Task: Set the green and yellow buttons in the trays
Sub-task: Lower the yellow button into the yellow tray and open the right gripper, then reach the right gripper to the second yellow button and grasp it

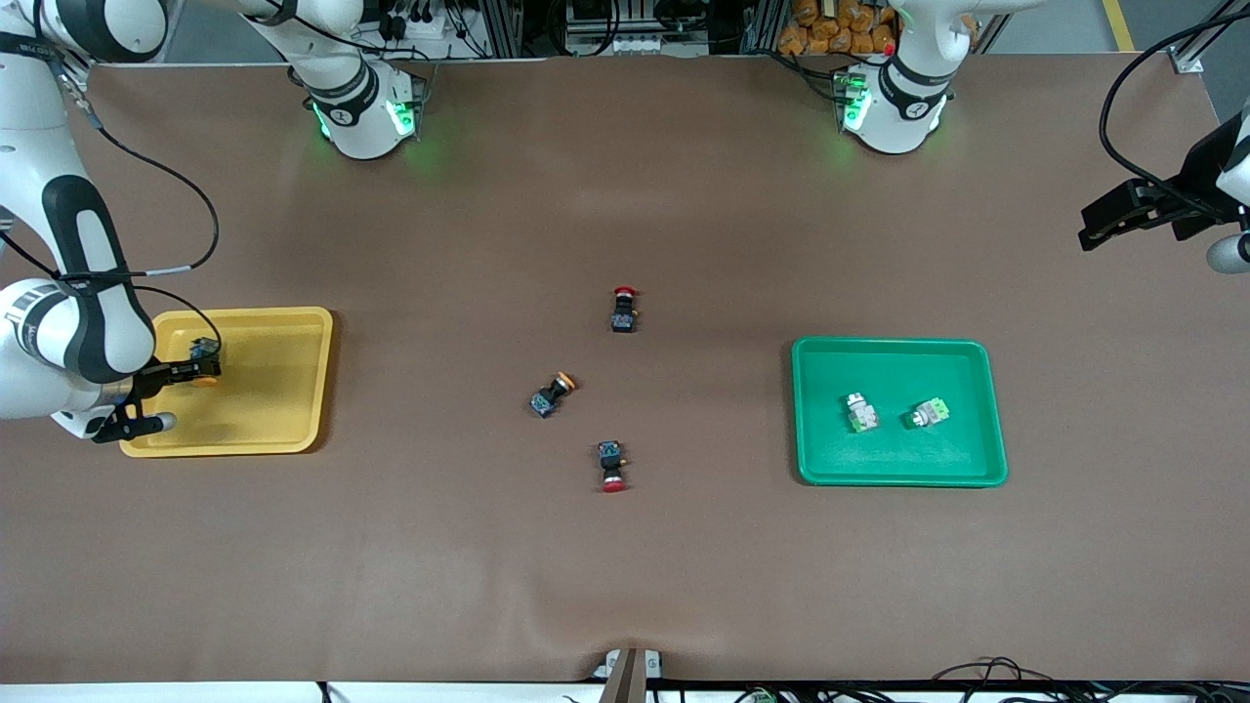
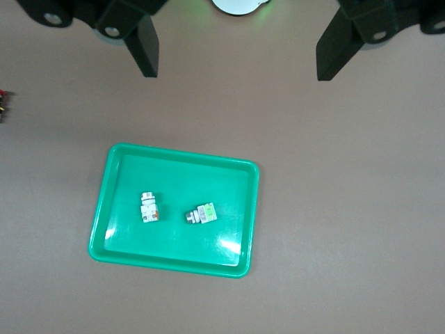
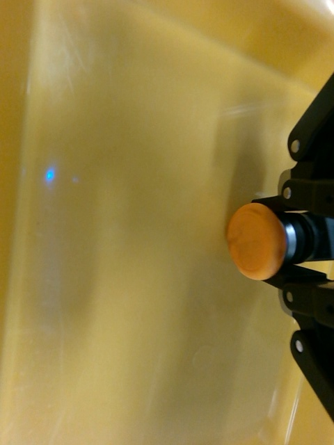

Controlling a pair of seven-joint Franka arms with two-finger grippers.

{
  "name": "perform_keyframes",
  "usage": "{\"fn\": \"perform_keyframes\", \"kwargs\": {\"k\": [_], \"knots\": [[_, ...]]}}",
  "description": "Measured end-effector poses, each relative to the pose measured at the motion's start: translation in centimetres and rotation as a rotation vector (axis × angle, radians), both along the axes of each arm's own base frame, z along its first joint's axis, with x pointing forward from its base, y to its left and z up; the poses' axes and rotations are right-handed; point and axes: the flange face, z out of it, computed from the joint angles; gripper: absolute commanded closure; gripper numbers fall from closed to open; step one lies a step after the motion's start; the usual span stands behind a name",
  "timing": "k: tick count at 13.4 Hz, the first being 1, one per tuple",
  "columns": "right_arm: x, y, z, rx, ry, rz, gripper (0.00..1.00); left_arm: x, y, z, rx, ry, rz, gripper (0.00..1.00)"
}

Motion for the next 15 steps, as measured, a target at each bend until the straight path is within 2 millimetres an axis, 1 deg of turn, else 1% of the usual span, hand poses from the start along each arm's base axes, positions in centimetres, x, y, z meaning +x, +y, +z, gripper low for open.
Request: {"fn": "perform_keyframes", "kwargs": {"k": [2,6,8,10,12,14,15], "knots": [[0.0,0.4,-0.4,0.021,0.002,-0.015,0.00,0.0,0.0,-0.1,0.000,0.003,0.000,0.00],[0.3,0.5,0.1,0.030,0.005,-0.018,0.00,-0.2,-0.2,0.2,-0.001,-0.002,-0.003,0.00],[0.9,0.5,1.3,0.043,0.029,-0.015,0.00,-0.5,-0.6,0.6,-0.001,-0.009,-0.011,0.00],[1.8,1.2,3.0,0.058,0.057,-0.012,0.00,-0.6,-0.9,0.7,-0.002,-0.011,-0.016,0.00],[2.7,2.7,4.6,0.052,0.104,-0.038,0.00,-0.6,-0.9,0.6,-0.001,-0.005,-0.016,0.00],[3.5,5.3,6.1,0.033,0.168,-0.070,0.00,-0.7,-1.1,0.4,-0.001,0.003,-0.019,0.00],[3.9,7.1,6.6,0.017,0.198,-0.089,0.00,-0.7,-1.2,0.3,0.000,0.004,-0.019,0.00]]}}
